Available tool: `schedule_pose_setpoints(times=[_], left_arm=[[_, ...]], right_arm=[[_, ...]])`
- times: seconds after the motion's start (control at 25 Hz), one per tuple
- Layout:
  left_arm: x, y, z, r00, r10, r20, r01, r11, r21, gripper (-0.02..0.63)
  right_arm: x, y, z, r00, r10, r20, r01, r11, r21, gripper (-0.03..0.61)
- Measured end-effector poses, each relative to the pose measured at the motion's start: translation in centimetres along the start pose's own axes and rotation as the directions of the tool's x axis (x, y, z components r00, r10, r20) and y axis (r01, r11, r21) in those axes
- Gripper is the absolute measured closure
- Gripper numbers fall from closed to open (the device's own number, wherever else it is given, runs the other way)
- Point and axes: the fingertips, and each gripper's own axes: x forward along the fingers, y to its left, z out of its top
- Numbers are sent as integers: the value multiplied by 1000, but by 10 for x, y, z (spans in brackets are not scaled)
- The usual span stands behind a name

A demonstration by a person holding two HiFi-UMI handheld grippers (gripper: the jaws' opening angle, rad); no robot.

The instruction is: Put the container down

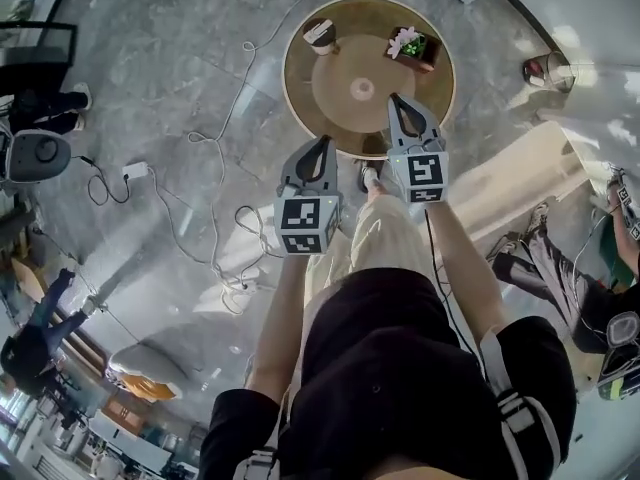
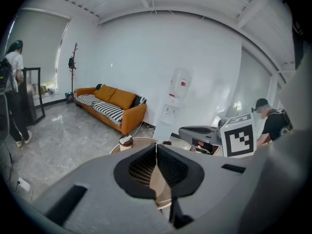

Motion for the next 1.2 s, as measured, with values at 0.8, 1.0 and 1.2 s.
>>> schedule_pose_setpoints(times=[0.8,1.0,1.2], left_arm=[[-183,-4,8,977,-109,185,81,985,152,595],[-206,-13,17,964,-146,223,103,976,194,595],[-226,-24,38,950,-178,255,118,965,235,595]], right_arm=[[-204,138,87,991,-21,133,8,995,97,578],[-237,154,99,988,-13,157,-1,996,84,578],[-266,153,116,984,-32,177,17,996,86,578]])
